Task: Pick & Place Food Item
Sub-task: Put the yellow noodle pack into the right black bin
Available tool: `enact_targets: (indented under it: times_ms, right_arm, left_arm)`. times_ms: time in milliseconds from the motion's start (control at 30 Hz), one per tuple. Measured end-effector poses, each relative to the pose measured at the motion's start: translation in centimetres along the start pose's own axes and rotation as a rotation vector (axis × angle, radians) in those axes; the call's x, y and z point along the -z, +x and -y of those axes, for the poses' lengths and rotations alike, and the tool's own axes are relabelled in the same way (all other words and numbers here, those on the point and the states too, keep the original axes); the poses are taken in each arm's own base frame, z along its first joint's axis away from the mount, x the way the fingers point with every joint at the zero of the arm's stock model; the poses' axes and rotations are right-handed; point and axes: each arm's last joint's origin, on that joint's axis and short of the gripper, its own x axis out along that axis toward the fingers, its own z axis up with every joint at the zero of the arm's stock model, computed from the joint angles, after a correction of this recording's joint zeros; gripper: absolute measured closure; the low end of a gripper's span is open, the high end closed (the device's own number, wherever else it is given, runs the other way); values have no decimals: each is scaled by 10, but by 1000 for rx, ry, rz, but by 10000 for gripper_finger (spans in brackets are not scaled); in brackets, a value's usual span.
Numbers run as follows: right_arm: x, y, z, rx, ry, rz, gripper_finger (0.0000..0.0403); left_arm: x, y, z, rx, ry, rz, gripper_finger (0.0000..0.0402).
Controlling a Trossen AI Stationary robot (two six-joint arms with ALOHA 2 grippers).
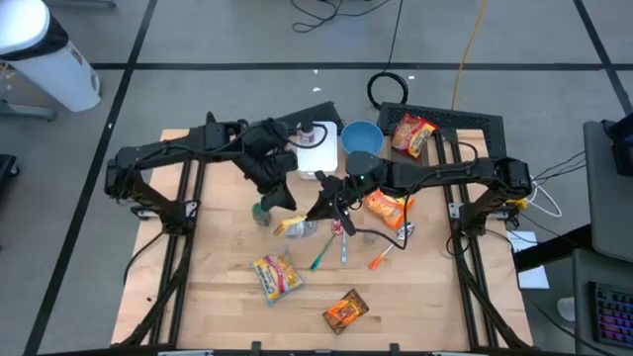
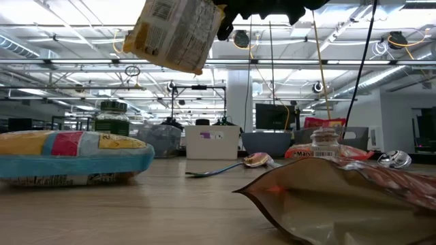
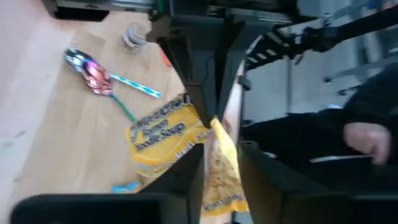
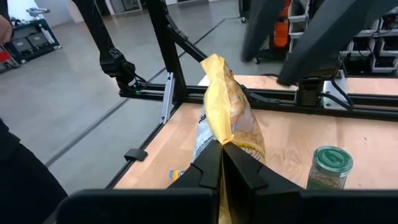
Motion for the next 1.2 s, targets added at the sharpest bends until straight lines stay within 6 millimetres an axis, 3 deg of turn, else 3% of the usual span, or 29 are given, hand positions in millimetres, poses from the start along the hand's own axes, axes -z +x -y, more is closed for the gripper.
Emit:
enact_targets:
  times_ms: [233,433,800,1200]
  right_arm:
    - [-3,-9,6,26,44,1,403]
    - [-9,-29,7,71,76,-35,403]
    - [-40,-118,4,365,101,-18,403]
    - [-53,-224,-24,700,214,55,403]
  left_arm:
    - [-2,-14,-15,42,-52,-6,224]
    - [6,-34,-26,-103,-31,8,215]
    - [27,-88,-10,-280,105,196,231]
    - [65,-128,20,-318,285,421,231]
